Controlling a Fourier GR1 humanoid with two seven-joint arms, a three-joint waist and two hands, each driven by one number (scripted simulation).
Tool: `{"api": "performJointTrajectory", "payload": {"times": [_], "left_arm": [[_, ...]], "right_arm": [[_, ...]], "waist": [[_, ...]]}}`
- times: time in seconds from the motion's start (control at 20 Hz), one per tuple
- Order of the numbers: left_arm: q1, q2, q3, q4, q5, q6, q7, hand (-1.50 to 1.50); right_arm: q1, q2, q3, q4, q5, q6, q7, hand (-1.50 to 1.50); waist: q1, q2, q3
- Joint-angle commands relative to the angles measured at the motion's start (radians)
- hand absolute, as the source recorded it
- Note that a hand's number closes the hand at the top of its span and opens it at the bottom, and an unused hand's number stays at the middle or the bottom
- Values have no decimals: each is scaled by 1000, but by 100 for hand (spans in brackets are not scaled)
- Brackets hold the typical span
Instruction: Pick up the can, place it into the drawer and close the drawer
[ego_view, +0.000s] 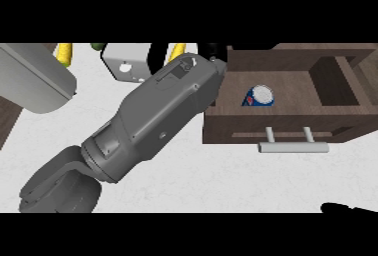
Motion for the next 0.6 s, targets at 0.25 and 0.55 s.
{"api": "performJointTrajectory", "payload": {"times": [0.25,0.55], "left_arm": [[36,0,8,-36,-37,27,31,-150],[72,62,2,-78,-79,8,83,-150]], "right_arm": [[-227,-14,224,342,399,-188,-85,-150],[-372,-42,259,612,525,-268,-116,-150]], "waist": [[28,-5,0],[40,-8,0]]}}
